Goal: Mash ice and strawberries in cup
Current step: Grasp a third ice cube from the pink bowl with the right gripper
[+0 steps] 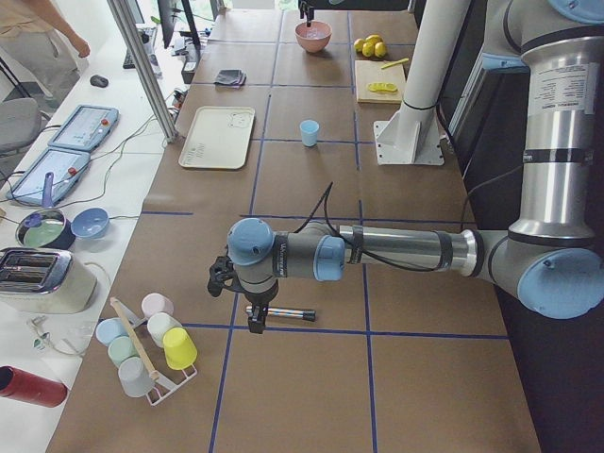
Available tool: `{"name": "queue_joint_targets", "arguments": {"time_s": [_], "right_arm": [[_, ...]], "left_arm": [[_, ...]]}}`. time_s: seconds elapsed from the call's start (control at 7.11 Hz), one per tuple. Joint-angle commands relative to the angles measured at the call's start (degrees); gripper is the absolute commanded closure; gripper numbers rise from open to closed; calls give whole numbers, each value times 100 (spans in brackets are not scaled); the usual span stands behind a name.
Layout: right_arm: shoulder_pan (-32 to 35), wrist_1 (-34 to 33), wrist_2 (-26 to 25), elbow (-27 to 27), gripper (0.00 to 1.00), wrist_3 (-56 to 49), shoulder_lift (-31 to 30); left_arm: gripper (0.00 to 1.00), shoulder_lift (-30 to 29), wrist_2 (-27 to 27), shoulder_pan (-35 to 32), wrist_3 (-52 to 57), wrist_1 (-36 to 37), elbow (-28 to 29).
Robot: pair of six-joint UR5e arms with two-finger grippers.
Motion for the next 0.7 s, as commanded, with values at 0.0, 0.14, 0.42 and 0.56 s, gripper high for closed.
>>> {"name": "queue_joint_targets", "arguments": {"time_s": [0.0, 0.14, 0.42, 0.56], "right_arm": [[3, 209, -71, -9, 5, 57, -333], [-6, 254, -106, -26, 10, 66, -360], [-33, 255, -378, -202, 14, 40, -352], [-59, 255, -378, -254, 16, 31, -352]], "left_arm": [[0, 0, 0, 0, 1, 0, -12], [0, 0, 0, 0, 1, 0, -12], [0, 52, 0, 0, 10, 0, -12], [0, 53, 0, 0, 10, 0, -12]]}}
